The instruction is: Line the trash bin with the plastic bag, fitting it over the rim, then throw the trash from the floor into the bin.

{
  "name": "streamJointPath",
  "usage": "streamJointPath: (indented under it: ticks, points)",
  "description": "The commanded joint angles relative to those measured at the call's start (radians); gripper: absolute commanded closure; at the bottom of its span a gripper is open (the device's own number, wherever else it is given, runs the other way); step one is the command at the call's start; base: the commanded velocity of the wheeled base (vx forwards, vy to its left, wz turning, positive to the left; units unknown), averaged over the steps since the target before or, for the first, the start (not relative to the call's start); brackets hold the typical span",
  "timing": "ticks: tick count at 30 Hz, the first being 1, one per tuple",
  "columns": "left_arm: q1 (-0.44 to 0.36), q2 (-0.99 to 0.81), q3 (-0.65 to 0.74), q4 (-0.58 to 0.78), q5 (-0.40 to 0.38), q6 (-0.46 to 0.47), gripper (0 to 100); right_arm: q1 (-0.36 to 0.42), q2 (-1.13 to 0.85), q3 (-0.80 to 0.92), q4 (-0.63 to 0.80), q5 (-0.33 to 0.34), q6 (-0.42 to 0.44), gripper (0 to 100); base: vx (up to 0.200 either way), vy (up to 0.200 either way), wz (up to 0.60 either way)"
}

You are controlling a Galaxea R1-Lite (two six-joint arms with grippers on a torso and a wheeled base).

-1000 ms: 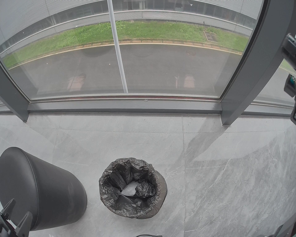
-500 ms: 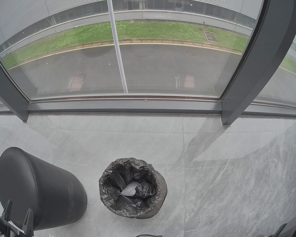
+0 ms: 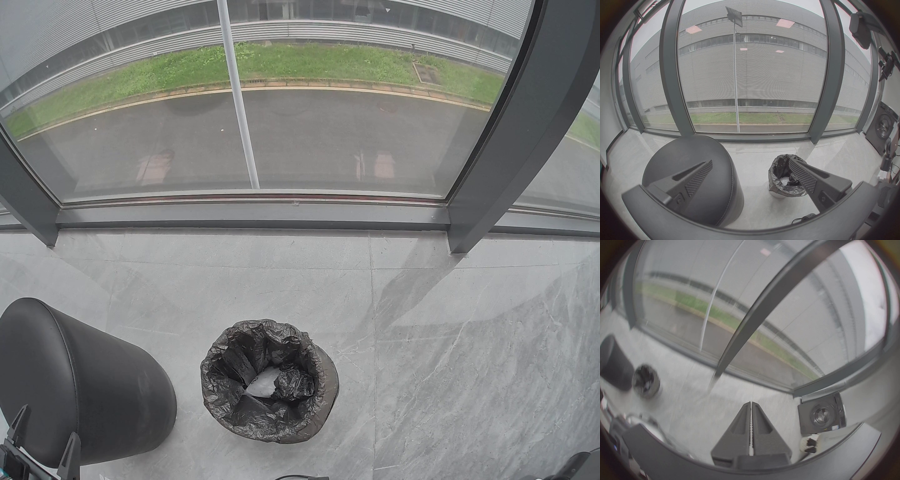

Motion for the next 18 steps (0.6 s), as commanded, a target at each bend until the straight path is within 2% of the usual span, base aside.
streamJointPath:
  ticks: [1,2,3,6,9,13,18]
  points:
    - [0.001,-0.012,0.012,-0.021,-0.052,0.002,0,-0.094,-0.347,0.051,-0.237,0.015,0.001,100,0.000,0.000,0.00]
    - [0.001,-0.012,0.012,-0.019,-0.052,0.003,0,-0.119,-0.393,0.150,-0.295,0.015,-0.002,100,0.000,0.000,0.00]
    - [0.001,-0.012,0.012,-0.019,-0.052,0.003,0,-0.125,-0.407,0.178,-0.314,0.016,-0.003,100,0.000,0.000,0.00]
    - [0.001,-0.010,0.011,-0.011,-0.030,-0.006,0,-0.183,-0.560,0.508,-0.521,0.018,-0.023,100,0.000,0.000,0.00]
    - [0.002,-0.009,0.023,-0.013,0.037,-0.002,0,-0.186,-0.655,0.741,-0.688,0.032,-0.023,100,0.000,0.000,0.00]
    - [0.001,-0.010,0.023,-0.001,0.051,-0.020,0,-0.186,-0.718,0.905,-0.824,0.023,-0.023,100,0.000,0.000,0.00]
    - [0.001,-0.010,0.023,-0.008,0.050,-0.017,0,-0.194,-0.774,1.009,-0.838,0.024,-0.019,100,0.000,0.000,0.00]
